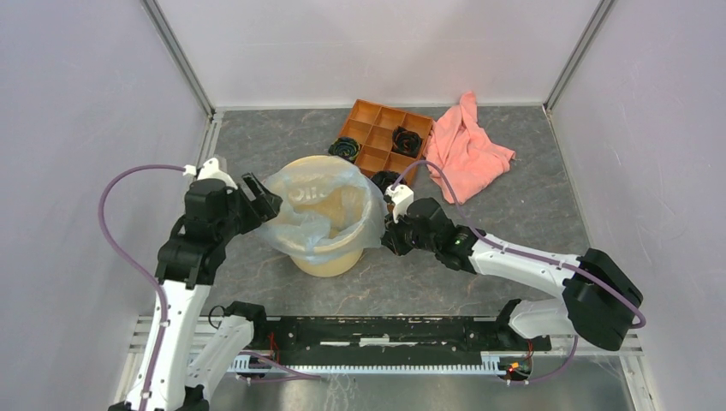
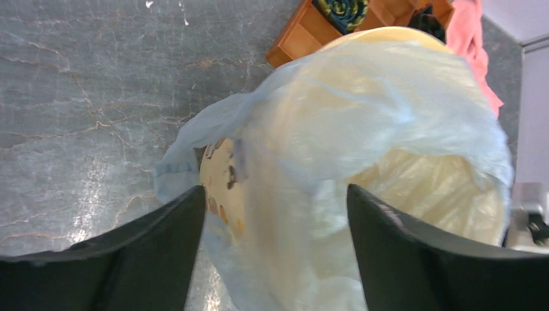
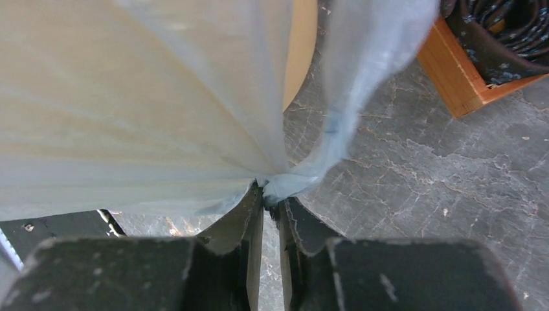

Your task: Put the trash bags into the trash bin

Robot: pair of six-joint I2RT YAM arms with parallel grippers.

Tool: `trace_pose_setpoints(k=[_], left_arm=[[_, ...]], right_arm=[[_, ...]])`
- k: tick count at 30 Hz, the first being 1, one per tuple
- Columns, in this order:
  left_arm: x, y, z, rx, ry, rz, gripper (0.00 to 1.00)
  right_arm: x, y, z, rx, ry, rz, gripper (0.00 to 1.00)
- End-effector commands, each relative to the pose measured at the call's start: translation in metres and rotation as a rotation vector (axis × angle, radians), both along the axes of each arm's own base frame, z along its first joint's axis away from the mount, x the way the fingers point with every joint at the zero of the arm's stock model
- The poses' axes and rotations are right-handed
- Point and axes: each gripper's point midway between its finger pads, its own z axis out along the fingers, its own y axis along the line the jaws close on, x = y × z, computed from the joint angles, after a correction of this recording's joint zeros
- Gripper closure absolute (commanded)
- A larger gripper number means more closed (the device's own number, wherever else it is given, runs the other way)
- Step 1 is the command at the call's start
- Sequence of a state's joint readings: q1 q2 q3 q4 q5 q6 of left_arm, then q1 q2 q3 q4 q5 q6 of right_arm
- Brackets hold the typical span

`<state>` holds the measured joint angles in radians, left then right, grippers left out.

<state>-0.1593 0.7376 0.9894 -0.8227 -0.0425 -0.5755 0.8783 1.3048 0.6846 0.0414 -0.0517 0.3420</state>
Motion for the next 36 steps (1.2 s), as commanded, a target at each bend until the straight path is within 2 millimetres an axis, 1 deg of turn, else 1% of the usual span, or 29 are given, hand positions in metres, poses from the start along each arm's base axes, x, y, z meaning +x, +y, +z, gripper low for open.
trace_pose_setpoints(k=[1, 3, 5, 8, 11, 12, 15, 17, 20, 22, 25, 26, 28, 32, 34, 36], left_arm=[[-0.020, 0.005, 0.046, -0.025, -0.085, 0.023, 0.11], [-0.027, 0.008, 0.050, -0.013, -0.076, 0.028, 0.06], [-0.032, 0.009, 0.051, -0.012, -0.065, 0.028, 0.04], [-0.038, 0.006, 0.058, -0.033, -0.065, 0.017, 0.02], [-0.043, 0.004, 0.072, -0.050, -0.094, 0.007, 0.00], [-0.045, 0.004, 0.080, -0.053, -0.112, 0.005, 0.00], [-0.043, 0.000, 0.095, -0.056, -0.141, -0.020, 0.00], [-0.037, -0.016, 0.104, -0.094, -0.158, -0.104, 0.00], [-0.027, -0.050, 0.114, -0.191, -0.174, -0.267, 0.00], [-0.018, -0.063, 0.119, -0.237, -0.185, -0.319, 0.00], [-0.009, -0.075, 0.133, -0.276, -0.218, -0.376, 0.00], [-0.006, -0.077, 0.136, -0.280, -0.229, -0.385, 0.01], [0.001, -0.081, 0.137, -0.286, -0.229, -0.409, 0.06], [0.018, -0.096, 0.128, -0.277, -0.215, -0.445, 0.19], [0.025, -0.103, 0.120, -0.238, -0.203, -0.454, 0.26], [0.028, -0.115, 0.107, -0.209, -0.179, -0.478, 0.33]], right_arm=[[0.017, -0.004, 0.018, -0.017, -0.065, -0.003, 0.78], [0.023, -0.008, 0.022, -0.024, -0.084, -0.008, 0.72], [0.028, -0.010, 0.023, -0.035, -0.103, -0.010, 0.64], [0.030, -0.011, 0.021, -0.077, -0.090, 0.004, 0.60], [0.026, -0.007, 0.027, -0.089, -0.075, 0.052, 0.55], [0.024, -0.007, 0.029, -0.092, -0.076, 0.064, 0.53], [0.023, -0.013, 0.039, -0.098, -0.095, 0.057, 0.42], [0.022, -0.016, 0.048, -0.095, -0.110, 0.052, 0.33], [0.021, -0.021, 0.062, -0.084, -0.136, 0.040, 0.20], [0.021, -0.024, 0.066, -0.085, -0.148, 0.030, 0.13], [0.022, -0.032, 0.068, -0.125, -0.147, 0.016, 0.08], [0.023, -0.034, 0.071, -0.136, -0.150, 0.007, 0.07], [0.024, -0.042, 0.078, -0.157, -0.162, -0.020, 0.05], [0.023, -0.054, 0.100, -0.156, -0.198, -0.053, 0.02], [0.022, -0.061, 0.116, -0.160, -0.217, -0.069, 0.02], [0.023, -0.063, 0.138, -0.145, -0.249, -0.074, 0.02]])
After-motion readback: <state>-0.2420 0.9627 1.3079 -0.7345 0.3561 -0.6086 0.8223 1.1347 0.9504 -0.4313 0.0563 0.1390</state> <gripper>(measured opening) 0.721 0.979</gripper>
